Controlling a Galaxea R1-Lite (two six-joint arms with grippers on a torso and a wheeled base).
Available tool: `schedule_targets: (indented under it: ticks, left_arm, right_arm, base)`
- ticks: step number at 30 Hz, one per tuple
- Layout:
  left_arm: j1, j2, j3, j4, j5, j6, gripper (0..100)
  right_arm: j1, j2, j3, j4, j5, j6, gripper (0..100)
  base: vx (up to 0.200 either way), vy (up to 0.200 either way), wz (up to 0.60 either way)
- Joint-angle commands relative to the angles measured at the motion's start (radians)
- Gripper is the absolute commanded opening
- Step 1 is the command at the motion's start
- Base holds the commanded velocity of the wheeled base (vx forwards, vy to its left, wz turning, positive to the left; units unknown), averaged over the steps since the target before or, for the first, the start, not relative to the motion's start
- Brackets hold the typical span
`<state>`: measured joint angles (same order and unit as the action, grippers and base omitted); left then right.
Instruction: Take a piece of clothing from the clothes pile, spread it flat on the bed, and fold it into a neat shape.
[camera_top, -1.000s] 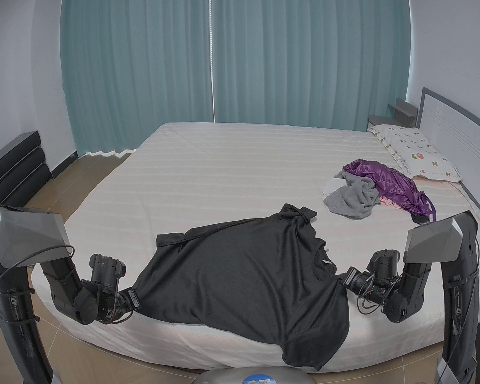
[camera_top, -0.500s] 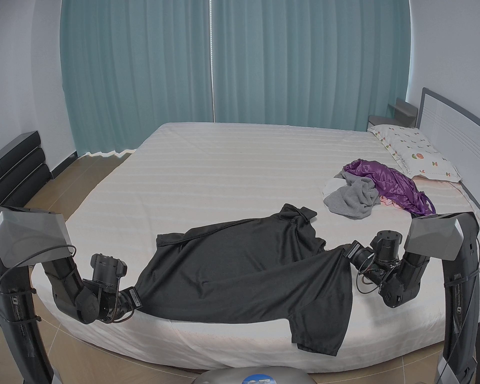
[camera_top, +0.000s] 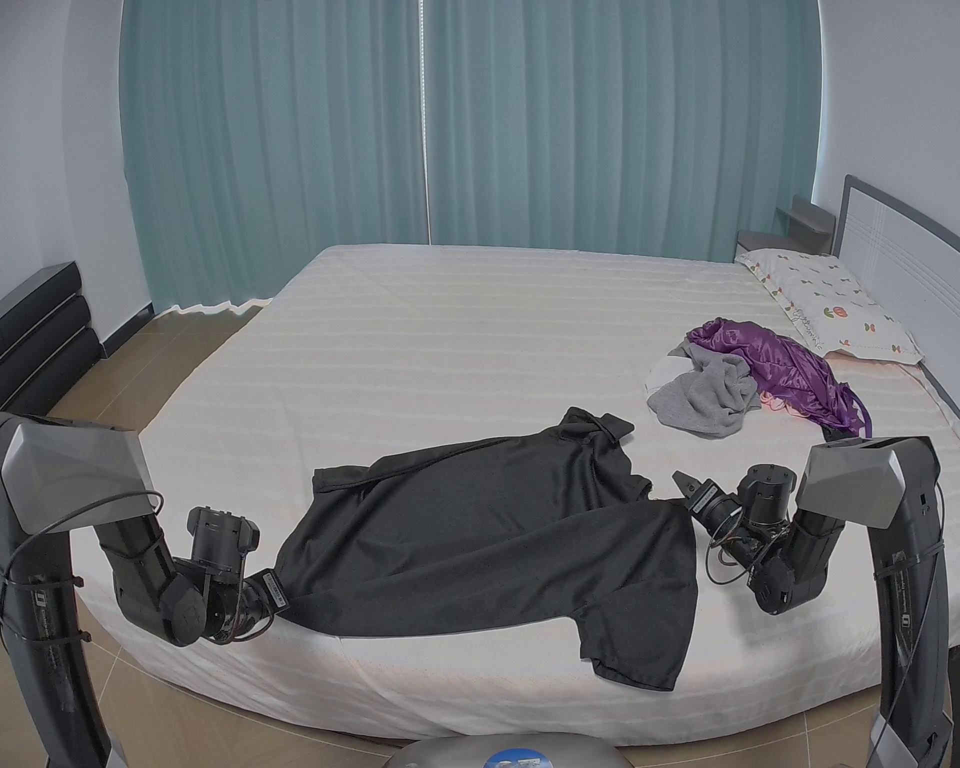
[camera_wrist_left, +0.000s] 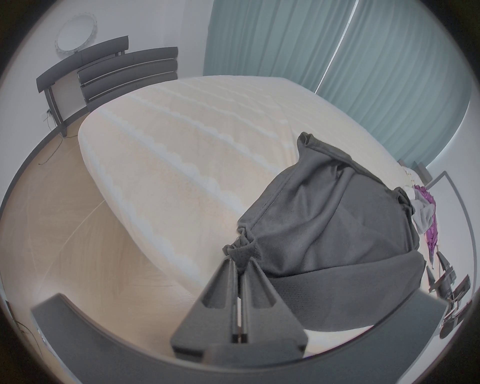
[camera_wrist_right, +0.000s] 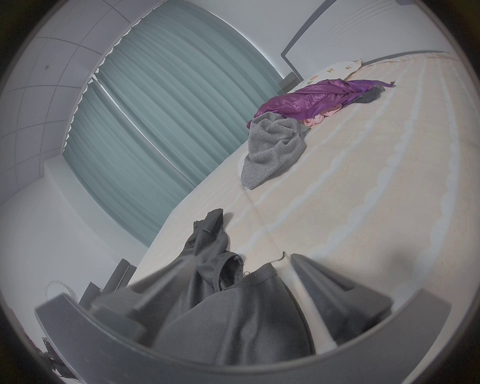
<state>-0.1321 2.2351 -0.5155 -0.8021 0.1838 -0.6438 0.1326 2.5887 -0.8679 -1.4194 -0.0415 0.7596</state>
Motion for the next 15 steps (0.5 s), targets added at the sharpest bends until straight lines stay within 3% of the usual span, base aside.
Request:
schedule_targets:
  ticks: [1, 6, 13, 15]
  left_arm:
    - [0.000, 0.020, -0.003, -0.032, 0.000, -0.011, 0]
    - [0.000, 0.038, -0.008, -0.058, 0.000, -0.011, 0]
    - [0.008, 0.037, -0.023, -0.066, 0.002, -0.042, 0]
    - [0.008, 0.037, -0.023, -0.066, 0.002, -0.042, 0]
  right_arm:
    - [-0.011, -0.052, 0.058, -0.021, 0.009, 0.027, 100]
    - [-0.016, -0.145, 0.227, -0.039, 0.104, 0.032, 100]
    - [0.048, -0.176, 0.498, -0.052, 0.252, -0.025, 100]
    - [0.048, -0.176, 0.503, -0.052, 0.255, -0.028, 100]
  base:
    - [0.000, 0.000, 0.00]
    - [0.000, 0.000, 0.00]
    - [0.000, 0.000, 0.00]
    - [0.000, 0.000, 0.00]
